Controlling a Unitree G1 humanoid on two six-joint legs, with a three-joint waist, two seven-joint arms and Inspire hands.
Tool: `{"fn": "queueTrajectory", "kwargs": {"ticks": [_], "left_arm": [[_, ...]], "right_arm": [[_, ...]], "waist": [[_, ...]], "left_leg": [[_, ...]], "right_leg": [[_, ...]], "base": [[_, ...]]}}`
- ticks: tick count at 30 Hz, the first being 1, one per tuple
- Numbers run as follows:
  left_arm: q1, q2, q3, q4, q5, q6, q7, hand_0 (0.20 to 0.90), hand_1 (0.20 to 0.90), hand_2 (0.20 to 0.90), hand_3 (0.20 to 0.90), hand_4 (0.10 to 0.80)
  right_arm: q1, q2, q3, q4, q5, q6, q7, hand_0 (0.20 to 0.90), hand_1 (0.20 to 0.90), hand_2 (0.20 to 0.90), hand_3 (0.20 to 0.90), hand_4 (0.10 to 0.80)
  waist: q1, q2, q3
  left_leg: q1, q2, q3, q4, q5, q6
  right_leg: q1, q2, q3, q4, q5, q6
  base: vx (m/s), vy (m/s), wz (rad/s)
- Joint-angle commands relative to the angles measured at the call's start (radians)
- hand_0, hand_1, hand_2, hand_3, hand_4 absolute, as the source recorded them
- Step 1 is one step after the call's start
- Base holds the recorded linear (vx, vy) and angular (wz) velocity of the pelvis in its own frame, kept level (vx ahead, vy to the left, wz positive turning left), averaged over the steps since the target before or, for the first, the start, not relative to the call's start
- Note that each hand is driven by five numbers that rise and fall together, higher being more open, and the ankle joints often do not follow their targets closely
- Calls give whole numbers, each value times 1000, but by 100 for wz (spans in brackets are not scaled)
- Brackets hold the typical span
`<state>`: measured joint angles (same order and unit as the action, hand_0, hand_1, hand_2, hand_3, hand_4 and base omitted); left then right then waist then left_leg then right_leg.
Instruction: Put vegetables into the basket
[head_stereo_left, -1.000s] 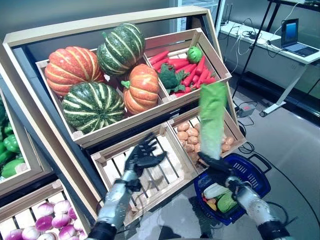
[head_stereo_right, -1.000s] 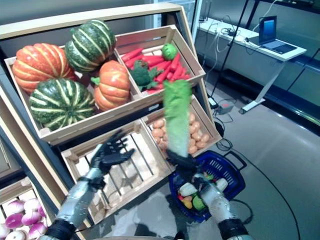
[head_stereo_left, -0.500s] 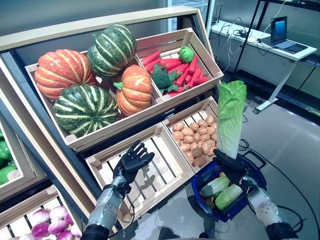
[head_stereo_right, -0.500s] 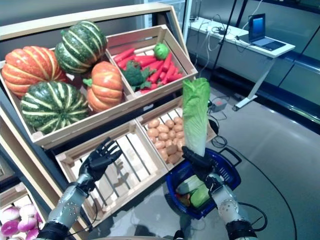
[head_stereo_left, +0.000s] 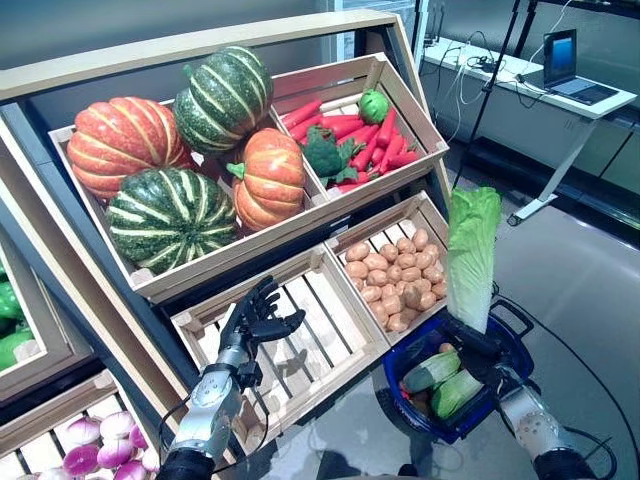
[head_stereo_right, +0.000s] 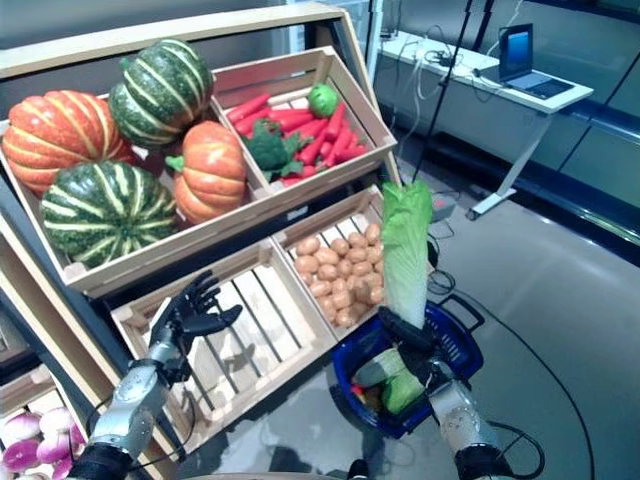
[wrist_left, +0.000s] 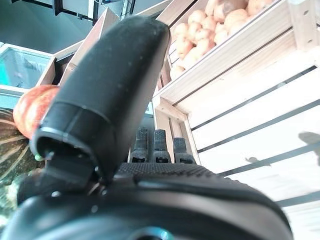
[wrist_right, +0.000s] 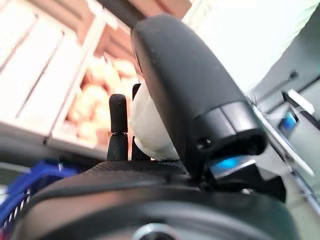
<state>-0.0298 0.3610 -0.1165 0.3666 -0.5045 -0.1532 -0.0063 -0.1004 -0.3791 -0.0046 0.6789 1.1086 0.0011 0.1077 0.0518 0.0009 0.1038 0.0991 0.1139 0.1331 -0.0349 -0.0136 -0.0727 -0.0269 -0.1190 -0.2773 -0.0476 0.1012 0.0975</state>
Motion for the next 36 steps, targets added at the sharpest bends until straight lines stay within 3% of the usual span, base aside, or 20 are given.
{"fn": "queueTrajectory", "kwargs": {"ticks": [1, 5, 13, 16, 23, 26, 27, 28, 30, 36], "left_arm": [[-158, 77, -30, -73, -6, -163, 13, 900, 900, 900, 900, 800], [-235, 79, -71, -51, -29, -190, 63, 900, 900, 900, 900, 800], [-284, 62, -114, -57, -132, -216, 75, 900, 900, 900, 900, 800], [-285, 53, -121, -68, -179, -208, 60, 900, 900, 900, 900, 800], [-283, 57, -134, -103, -217, -227, 49, 900, 900, 900, 900, 800], [-292, 62, -144, -122, -231, -242, 47, 900, 900, 900, 900, 800], [-294, 63, -148, -129, -236, -250, 47, 900, 900, 900, 900, 800], [-297, 64, -150, -132, -238, -254, 47, 900, 900, 900, 900, 800], [-302, 70, -157, -163, -253, -268, 58, 900, 900, 900, 900, 800], [-308, 81, -161, -214, -258, -273, 75, 900, 900, 900, 900, 800]], "right_arm": [[-211, -54, -101, 27, 75, -176, -25, 300, 300, 300, 300, 400], [-312, -68, -108, 141, 113, -179, -46, 300, 300, 300, 300, 400], [-417, -119, -119, 254, 124, -217, -84, 300, 300, 300, 300, 400], [-452, -146, -119, 285, 114, -202, -106, 300, 300, 300, 300, 400], [-494, -169, -121, 320, 140, -170, -155, 300, 300, 300, 300, 400], [-514, -189, -124, 347, 145, -141, -165, 300, 300, 300, 300, 400], [-524, -196, -122, 357, 139, -129, -165, 300, 300, 300, 300, 400], [-531, -202, -121, 362, 141, -121, -162, 300, 300, 300, 300, 400], [-560, -227, -112, 386, 144, -62, -147, 300, 300, 300, 300, 400], [-620, -259, -78, 411, 155, 34, -117, 300, 300, 300, 300, 400]], "waist": [[10, -9, 105], [5, -1, 188], [8, 25, 272], [9, 35, 302], [5, 44, 336], [3, 50, 348], [4, 56, 352], [4, 57, 356], [7, 67, 364], [14, 83, 378]], "left_leg": [[-172, 6, -13, 194, 24, -15], [-281, 12, -15, 346, -24, -12], [-439, 13, -25, 540, -85, -6], [-512, 22, -32, 664, -144, 13], [-616, 28, -32, 842, -214, 40], [-666, 23, -34, 911, -242, 50], [-670, 20, -42, 939, -278, 47], [-689, 20, -34, 945, -261, 56], [-727, 15, -45, 1008, -316, 56], [-826, 0, -56, 1092, -343, 67]], "right_leg": [[-11, -82, 14, 214, -88, -7], [-110, -109, 16, 350, -122, -15], [-229, -147, 11, 523, -175, -39], [-304, -173, 23, 653, -222, -51], [-427, -206, 46, 836, -286, -67], [-490, -219, 58, 913, -314, -73], [-501, -219, 69, 947, -345, -67], [-521, -225, 63, 952, -330, -78], [-573, -230, 81, 1022, -372, -73], [-685, -243, 99, 1116, -397, -83]], "base": [[-245, -3, 7], [-259, 2, 3], [-141, 16, -4], [-106, -10, 2], [-52, -18, 1], [-17, -17, 3], [0, 0, 0], [0, 0, 0], [-22, -9, 1], [-55, -34, 6]]}}
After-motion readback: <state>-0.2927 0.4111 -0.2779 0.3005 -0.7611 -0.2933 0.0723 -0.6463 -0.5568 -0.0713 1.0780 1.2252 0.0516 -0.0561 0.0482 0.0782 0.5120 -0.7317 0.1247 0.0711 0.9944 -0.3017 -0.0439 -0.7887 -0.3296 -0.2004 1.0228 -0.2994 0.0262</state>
